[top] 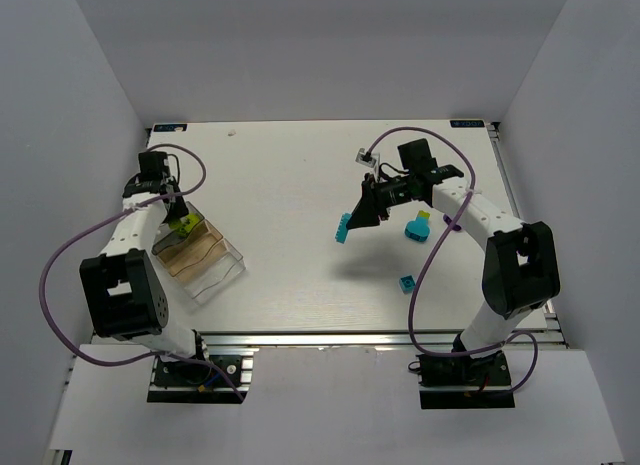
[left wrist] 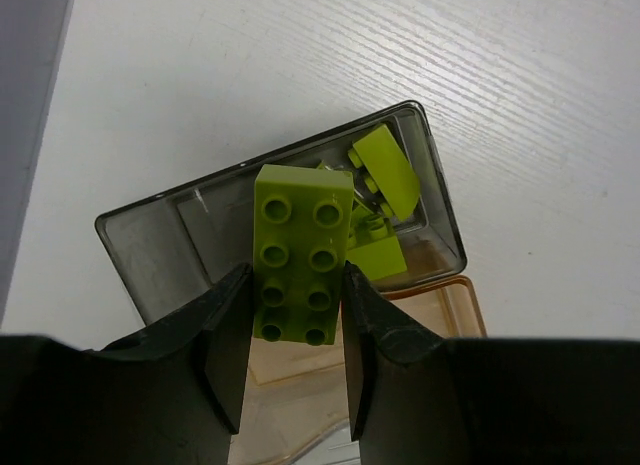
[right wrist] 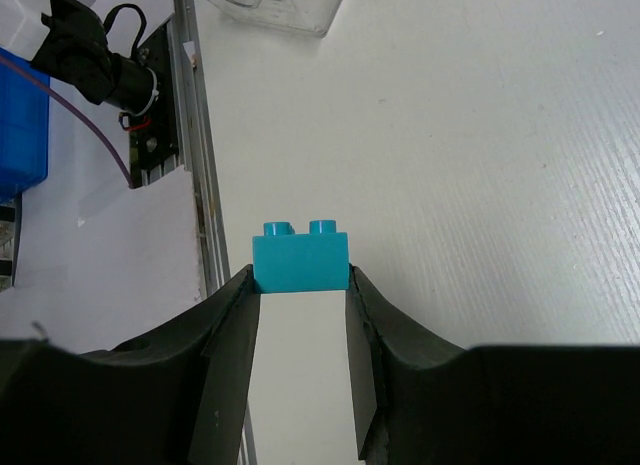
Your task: Sort the legos into containers by color
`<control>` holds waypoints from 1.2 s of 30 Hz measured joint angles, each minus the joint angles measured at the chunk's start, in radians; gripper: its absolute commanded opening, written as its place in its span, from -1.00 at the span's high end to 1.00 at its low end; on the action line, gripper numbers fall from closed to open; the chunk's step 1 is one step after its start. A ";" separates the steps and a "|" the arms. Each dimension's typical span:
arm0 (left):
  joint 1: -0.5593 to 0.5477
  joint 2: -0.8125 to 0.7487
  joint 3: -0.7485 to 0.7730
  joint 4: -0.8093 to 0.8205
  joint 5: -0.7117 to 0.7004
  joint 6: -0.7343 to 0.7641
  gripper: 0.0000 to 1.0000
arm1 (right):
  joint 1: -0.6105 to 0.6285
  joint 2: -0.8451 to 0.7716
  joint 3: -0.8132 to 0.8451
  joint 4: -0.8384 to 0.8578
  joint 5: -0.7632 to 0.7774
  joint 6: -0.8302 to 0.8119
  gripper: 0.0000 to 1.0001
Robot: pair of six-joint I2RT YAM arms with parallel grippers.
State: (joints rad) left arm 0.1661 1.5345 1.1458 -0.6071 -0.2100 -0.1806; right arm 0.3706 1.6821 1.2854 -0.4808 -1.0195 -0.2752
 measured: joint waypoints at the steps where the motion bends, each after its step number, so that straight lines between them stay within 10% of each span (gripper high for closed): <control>1: 0.000 0.006 0.000 0.001 -0.003 0.021 1.00 | 0.000 0.000 -0.001 0.001 0.000 0.001 1.00; 10: 0.000 0.091 0.026 0.017 -0.006 0.193 0.88 | 0.000 0.000 -0.001 0.005 0.000 0.002 1.00; 18: 0.000 0.128 0.040 0.024 -0.011 0.224 -0.05 | 0.000 0.000 -0.001 0.005 0.000 0.002 1.00; 25: 0.000 0.116 0.041 0.024 -0.024 0.203 -0.43 | 0.000 0.000 -0.001 0.005 0.005 -0.004 1.00; 31: 0.000 0.035 0.040 0.023 -0.023 0.140 -0.40 | 0.010 0.000 -0.001 0.001 0.014 -0.020 1.00; 36: 0.000 -0.053 0.043 0.014 0.047 0.046 0.67 | 0.031 0.000 0.006 -0.028 0.049 -0.051 1.00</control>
State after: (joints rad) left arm 0.1665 1.4811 1.1889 -0.5930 -0.1635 -0.1349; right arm 0.4015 1.6821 1.2911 -0.5091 -0.9703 -0.3267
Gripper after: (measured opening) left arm 0.330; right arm 0.423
